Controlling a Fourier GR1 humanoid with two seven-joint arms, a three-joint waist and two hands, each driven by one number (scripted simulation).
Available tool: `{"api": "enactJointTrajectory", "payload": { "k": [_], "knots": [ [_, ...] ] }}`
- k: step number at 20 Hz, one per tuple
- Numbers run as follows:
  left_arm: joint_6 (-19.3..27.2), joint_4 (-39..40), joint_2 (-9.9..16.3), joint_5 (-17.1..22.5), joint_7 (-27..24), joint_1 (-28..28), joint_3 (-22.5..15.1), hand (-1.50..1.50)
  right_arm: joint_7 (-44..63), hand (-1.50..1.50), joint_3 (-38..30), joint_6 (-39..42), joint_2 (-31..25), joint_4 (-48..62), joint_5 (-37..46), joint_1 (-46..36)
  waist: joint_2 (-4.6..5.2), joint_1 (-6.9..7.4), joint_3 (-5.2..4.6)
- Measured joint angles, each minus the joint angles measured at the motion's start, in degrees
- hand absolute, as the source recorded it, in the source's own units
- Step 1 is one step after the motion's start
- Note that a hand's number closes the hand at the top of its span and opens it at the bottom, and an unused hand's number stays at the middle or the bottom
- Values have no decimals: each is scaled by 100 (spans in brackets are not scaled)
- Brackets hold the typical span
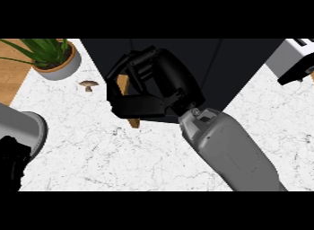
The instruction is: Pick up the bottled water, place it into the cabinet and close the cabinet
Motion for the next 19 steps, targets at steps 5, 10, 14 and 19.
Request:
{"api": "enactJointTrajectory", "payload": {
  "k": [5,10,14,19],
  "knots": [
    [-225,24,87,67,7,128,219,150,-695,150,-293,790,19,731,-345,-145,-156,9,-6],
    [-288,21,59,44,39,85,202,150,-1028,150,-354,1327,0,1126,-544,-295,-218,71,-51],
    [-299,-6,22,-23,21,70,165,150,-1300,150,-387,1658,-94,1306,-606,-351,-228,123,-83],
    [-282,14,4,-24,76,-79,162,150,-1554,150,-416,1986,-156,1477,-697,-416,-224,135,-104]
  ]
}}
